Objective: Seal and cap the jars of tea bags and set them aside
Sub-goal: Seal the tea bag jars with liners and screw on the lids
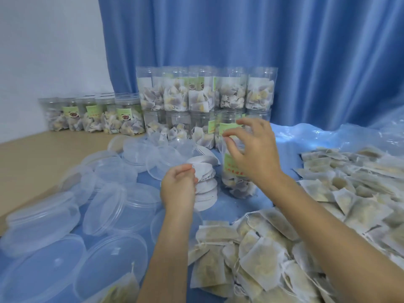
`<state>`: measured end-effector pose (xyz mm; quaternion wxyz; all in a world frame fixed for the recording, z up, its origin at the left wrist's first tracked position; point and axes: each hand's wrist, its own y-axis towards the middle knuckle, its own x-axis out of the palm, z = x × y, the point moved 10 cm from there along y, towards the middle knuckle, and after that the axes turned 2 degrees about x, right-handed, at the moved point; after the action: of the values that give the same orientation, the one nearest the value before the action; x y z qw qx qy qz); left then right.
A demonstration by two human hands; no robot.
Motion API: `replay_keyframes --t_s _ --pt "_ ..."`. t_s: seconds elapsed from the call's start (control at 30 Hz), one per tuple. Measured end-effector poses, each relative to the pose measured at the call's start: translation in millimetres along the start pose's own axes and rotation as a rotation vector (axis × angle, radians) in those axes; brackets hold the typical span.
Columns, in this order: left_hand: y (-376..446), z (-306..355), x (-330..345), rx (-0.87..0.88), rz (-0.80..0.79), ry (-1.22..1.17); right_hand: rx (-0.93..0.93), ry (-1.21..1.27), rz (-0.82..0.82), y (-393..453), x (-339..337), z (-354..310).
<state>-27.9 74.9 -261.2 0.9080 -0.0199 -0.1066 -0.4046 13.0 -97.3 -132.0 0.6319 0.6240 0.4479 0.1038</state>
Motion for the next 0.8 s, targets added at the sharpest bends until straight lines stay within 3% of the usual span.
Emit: replay_keyframes --t_s 0.03,0.1,0.2,0.27,0.57,0.7,0.8 --pt "1 2 -7 0.015 0.035 0.001 -0.148 0.002 0.007 -4 2 -23" --pt "5 5 -21 0.031 0.110 0.011 -0.296 -0.039 -0.277 -17 38 -55" --pt "9 5 -39 0.051 0.192 0.059 -0.167 -0.143 -0.808 -56 98 -54" --pt "11 5 -46 0.061 0.213 0.110 -0.059 -0.101 -0.976 -78 114 -50" --pt "15 -6 -55 0.059 0.237 0.271 0.255 0.302 -1.041 -101 120 -45" --pt "11 -8 -44 0.074 0.164 0.420 0.227 0.301 -1.091 -110 123 -55" --pt "9 -4 -36 0.108 0.127 0.531 0.311 0.434 -1.047 -109 125 -53"
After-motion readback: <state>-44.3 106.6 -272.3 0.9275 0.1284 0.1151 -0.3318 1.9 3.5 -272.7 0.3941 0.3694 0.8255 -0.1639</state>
